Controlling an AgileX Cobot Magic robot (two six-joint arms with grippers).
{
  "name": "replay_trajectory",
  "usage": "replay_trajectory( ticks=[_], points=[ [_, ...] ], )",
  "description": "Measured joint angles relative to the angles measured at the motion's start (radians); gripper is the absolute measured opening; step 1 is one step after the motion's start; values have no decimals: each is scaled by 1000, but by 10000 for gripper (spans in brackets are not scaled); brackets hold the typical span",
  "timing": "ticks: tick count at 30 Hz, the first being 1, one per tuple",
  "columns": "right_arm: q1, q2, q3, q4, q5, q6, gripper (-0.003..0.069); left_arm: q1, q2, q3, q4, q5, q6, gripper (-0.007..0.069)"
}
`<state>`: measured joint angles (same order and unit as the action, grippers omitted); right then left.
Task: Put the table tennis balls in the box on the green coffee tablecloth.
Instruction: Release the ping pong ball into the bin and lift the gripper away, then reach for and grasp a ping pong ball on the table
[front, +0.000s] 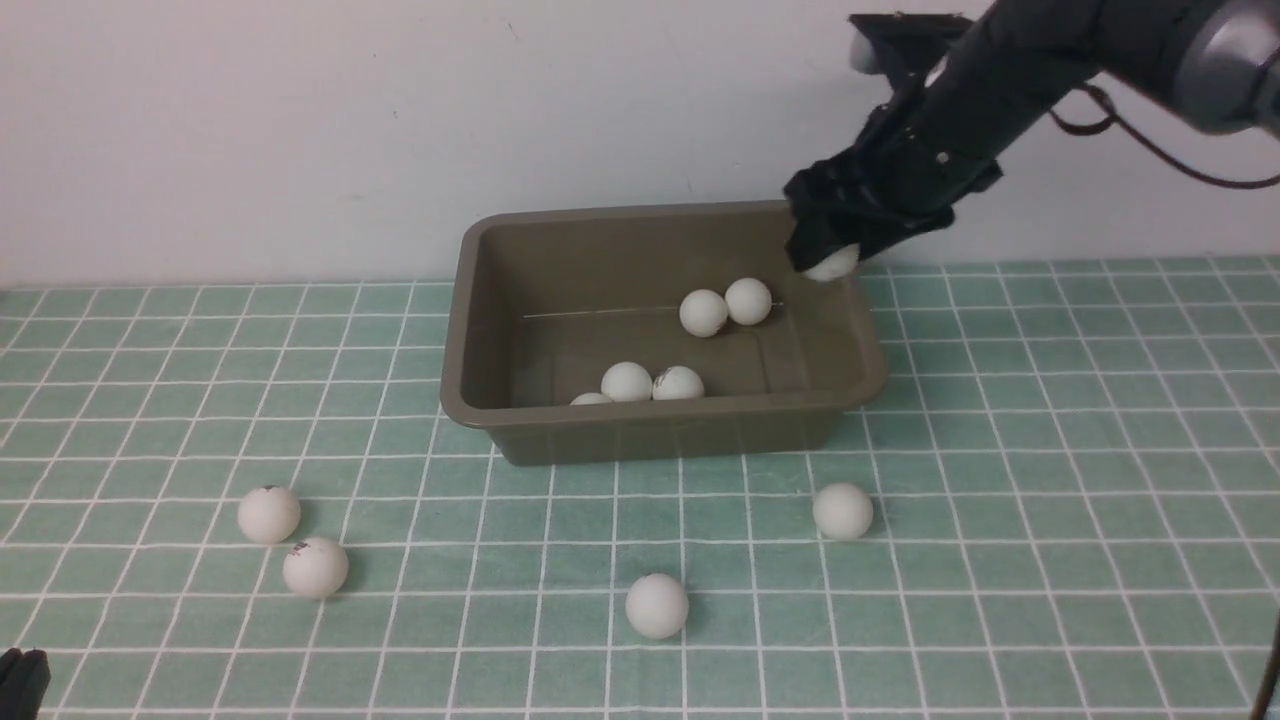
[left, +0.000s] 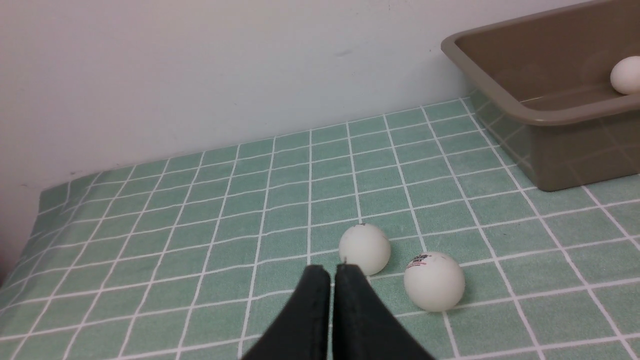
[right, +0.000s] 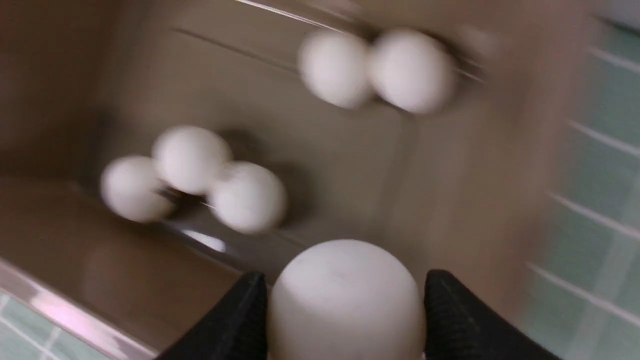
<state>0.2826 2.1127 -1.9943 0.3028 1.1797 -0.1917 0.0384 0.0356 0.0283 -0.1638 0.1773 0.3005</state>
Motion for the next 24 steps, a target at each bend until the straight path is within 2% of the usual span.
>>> replay_trajectory(
  ticks=[4,9,13,16,19,24],
  points=[
    [70,37,-2,12,-60,-45,363,0,0,0,0,0,0,-4],
    [122,104,-2,-49,-94,-59,391,0,0,0,0,0,0,-4],
    [130,127,-7,-86,-116,-59,497,0,0,0,0,0,0,-4],
    [130,128,-47,-119,-86,-58,529,0,0,0,0,0,0,-4],
    [130,117,-148,-200,23,-33,538,0,0,0,0,0,0,-4],
    [130,-74,-162,-345,73,54,538,0,0,0,0,0,0,-4]
  ],
)
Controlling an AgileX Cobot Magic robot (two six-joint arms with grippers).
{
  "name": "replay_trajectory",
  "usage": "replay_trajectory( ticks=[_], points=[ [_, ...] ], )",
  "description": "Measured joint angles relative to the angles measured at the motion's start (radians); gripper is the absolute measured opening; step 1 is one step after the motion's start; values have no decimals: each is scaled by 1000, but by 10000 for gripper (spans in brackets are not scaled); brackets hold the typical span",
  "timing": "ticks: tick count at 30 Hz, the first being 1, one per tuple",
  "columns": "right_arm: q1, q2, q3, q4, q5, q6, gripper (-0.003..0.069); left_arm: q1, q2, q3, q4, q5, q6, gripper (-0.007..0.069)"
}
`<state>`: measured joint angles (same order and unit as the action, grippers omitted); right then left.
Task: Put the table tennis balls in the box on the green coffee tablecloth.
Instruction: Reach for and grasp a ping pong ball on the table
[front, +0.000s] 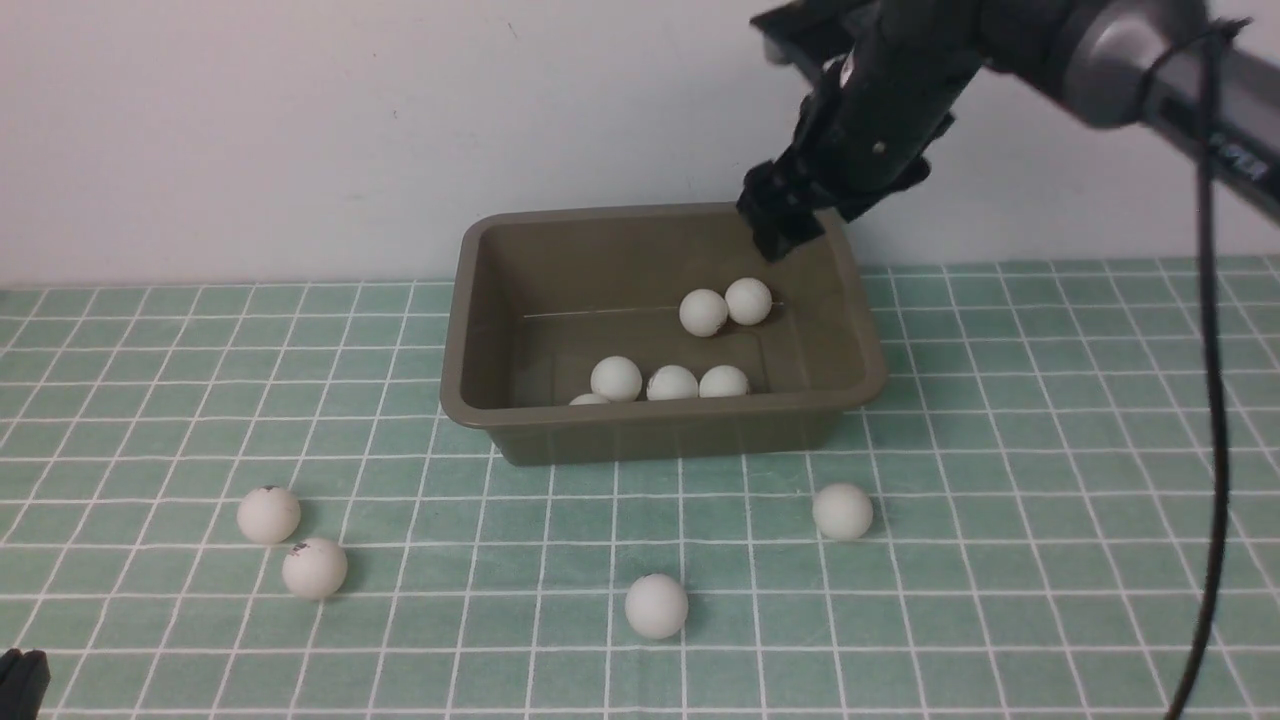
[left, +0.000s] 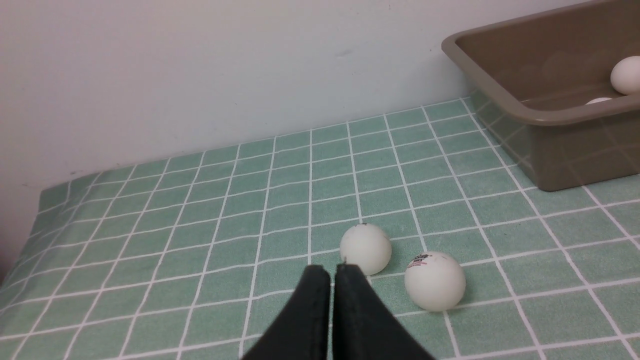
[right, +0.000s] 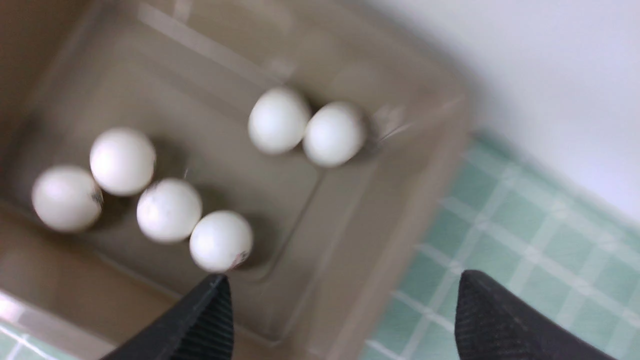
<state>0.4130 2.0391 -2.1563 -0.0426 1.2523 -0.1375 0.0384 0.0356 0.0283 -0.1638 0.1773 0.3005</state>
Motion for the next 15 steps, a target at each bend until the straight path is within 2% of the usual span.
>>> replay_trajectory(
  ticks=[7,15],
  points=[
    [0,-319,181,-9,3,63,538,0,0,0,0,0,0,-4],
    [0,-399,496,55,5,88,538,0,0,0,0,0,0,-4]
  ],
)
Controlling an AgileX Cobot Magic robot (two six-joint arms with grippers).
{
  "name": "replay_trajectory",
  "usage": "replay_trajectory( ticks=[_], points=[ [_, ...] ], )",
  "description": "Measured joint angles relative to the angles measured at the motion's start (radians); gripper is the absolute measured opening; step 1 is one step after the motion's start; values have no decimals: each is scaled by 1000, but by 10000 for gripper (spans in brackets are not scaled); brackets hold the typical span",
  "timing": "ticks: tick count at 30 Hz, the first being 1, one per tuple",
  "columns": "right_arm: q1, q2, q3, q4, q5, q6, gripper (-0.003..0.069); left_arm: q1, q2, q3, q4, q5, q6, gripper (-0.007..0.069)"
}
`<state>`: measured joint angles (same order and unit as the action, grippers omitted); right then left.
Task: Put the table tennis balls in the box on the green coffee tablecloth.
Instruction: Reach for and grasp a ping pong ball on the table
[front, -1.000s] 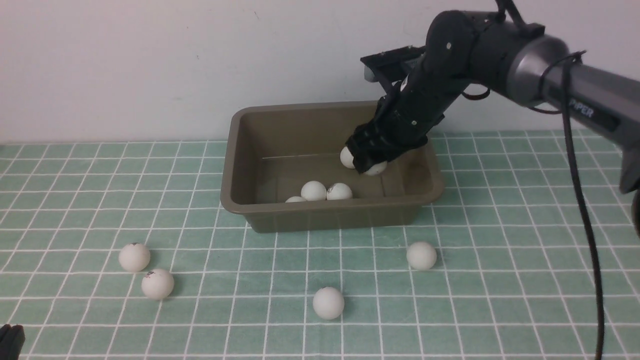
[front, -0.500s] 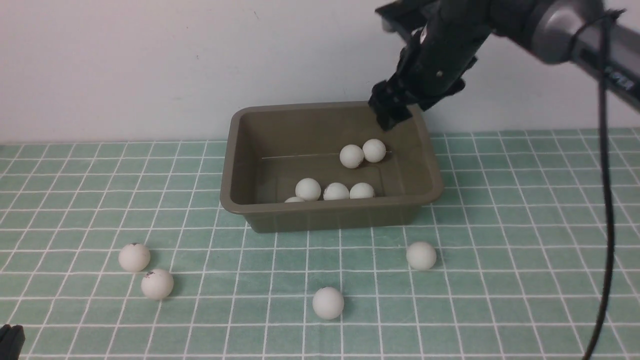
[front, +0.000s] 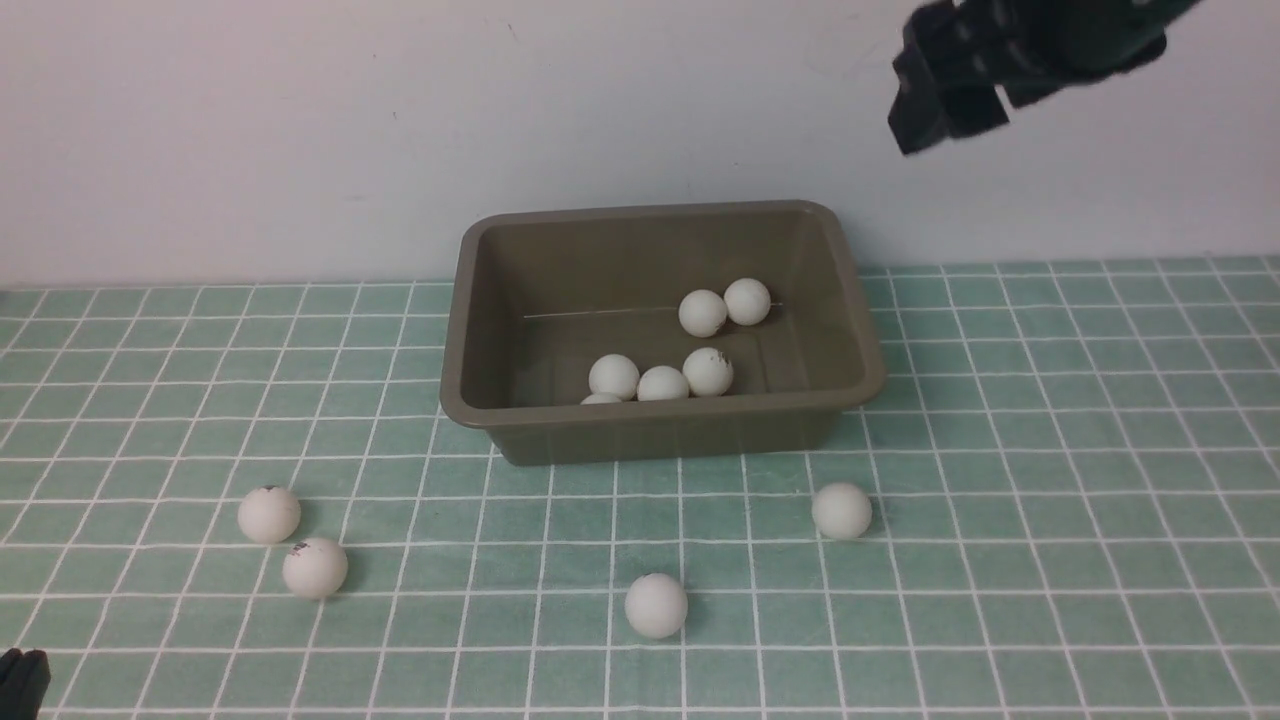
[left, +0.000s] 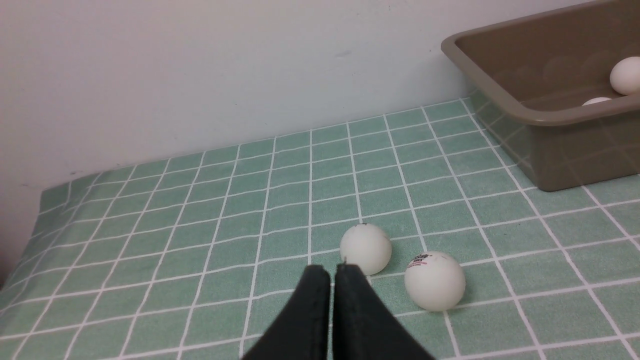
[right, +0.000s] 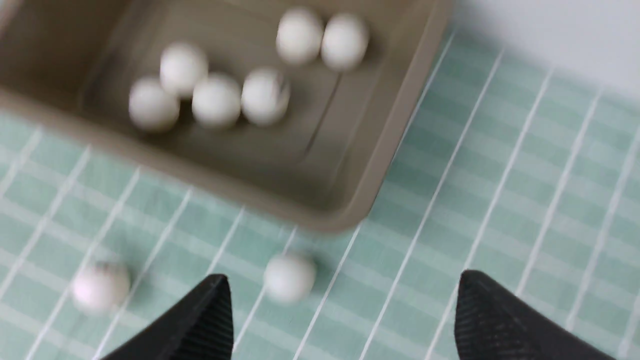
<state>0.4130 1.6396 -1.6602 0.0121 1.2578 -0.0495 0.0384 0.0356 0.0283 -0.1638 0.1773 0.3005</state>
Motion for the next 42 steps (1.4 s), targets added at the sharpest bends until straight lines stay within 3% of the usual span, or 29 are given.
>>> replay_trajectory(
  ticks=[4,12,42],
  points=[
    [0,1,169,39,-13,2,537,0,0,0,0,0,0,-4],
    [0,24,356,111,-278,23,536,0,0,0,0,0,0,-4],
    [19,311,363,88,-487,26,532,0,0,0,0,0,0,-4]
  ],
)
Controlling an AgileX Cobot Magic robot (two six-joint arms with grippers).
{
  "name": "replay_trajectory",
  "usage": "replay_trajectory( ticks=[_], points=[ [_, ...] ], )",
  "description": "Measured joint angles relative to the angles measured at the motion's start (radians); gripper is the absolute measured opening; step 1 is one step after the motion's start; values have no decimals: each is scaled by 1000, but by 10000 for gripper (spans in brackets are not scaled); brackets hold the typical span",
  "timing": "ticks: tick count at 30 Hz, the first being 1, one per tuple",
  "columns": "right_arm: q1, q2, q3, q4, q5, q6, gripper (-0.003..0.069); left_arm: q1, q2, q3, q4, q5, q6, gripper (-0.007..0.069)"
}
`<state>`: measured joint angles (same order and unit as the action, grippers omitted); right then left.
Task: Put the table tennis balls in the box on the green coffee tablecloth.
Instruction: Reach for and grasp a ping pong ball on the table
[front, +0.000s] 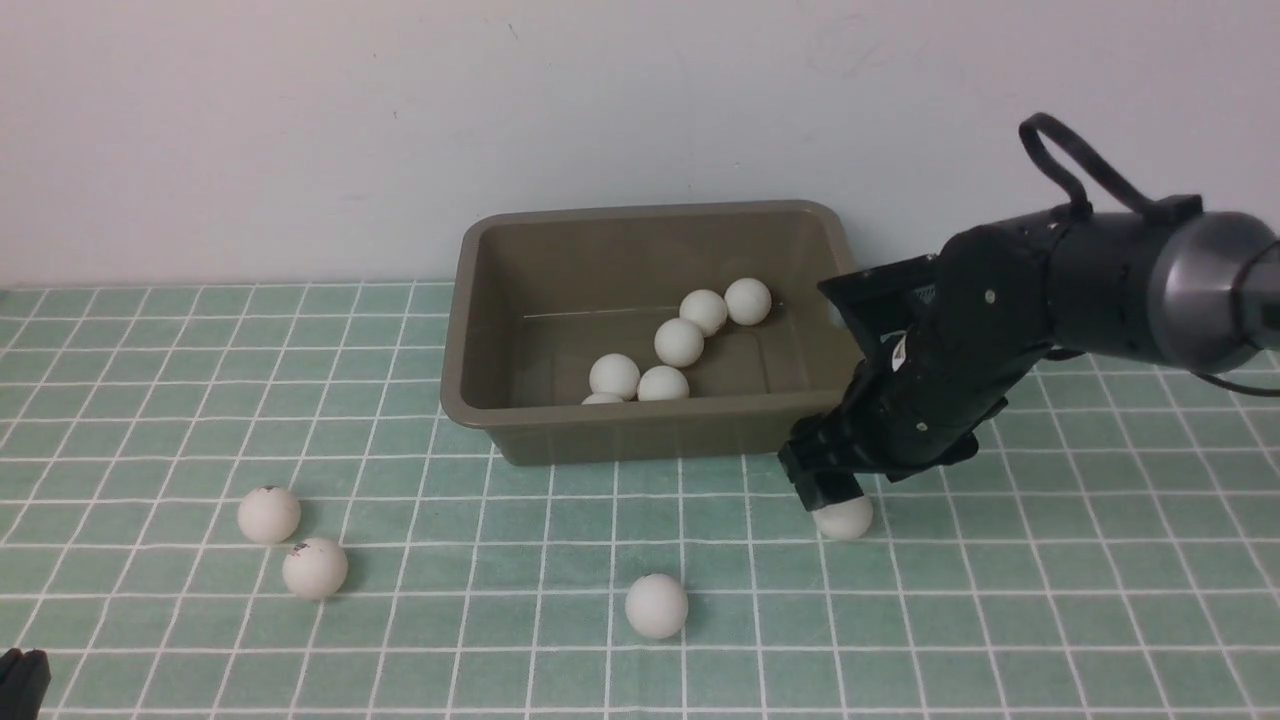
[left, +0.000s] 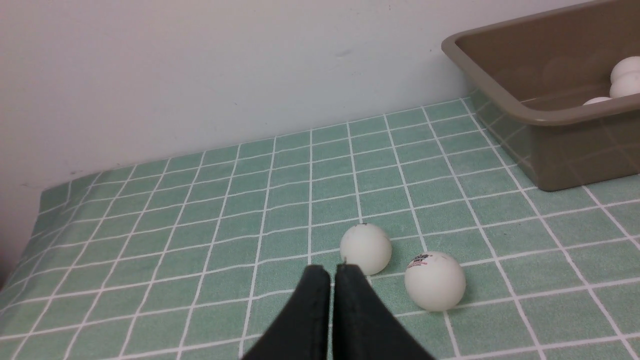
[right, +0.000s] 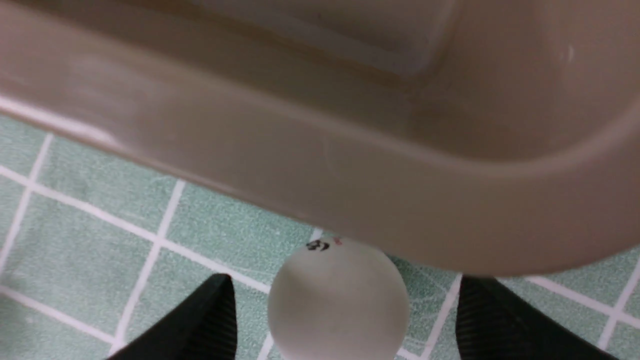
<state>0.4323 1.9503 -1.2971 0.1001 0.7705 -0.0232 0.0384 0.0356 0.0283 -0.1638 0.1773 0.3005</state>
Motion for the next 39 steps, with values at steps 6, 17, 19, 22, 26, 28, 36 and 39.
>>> replay_trajectory(
  ticks=[6,17,19,22,26,28,36,39],
  points=[
    [0,21,0,0,-4,0,480,0,0,0,0,0,0,-4],
    [0,22,0,1,-5,0,353,0,0,0,0,0,0,-4],
    [0,22,0,1,-5,0,352,0,0,0,0,0,0,-4],
    [0,22,0,1,-5,0,352,0,0,0,0,0,0,-4],
    [0,22,0,1,2,0,352,0,0,0,0,0,0,-4],
    [0,22,0,3,8,0,352,0,0,0,0,0,0,-4],
    [0,22,-2,4,56,-3,352,0,0,0,0,0,0,-4],
    [0,21,-3,9,85,-22,352,0,0,0,0,0,0,-4]
  ],
)
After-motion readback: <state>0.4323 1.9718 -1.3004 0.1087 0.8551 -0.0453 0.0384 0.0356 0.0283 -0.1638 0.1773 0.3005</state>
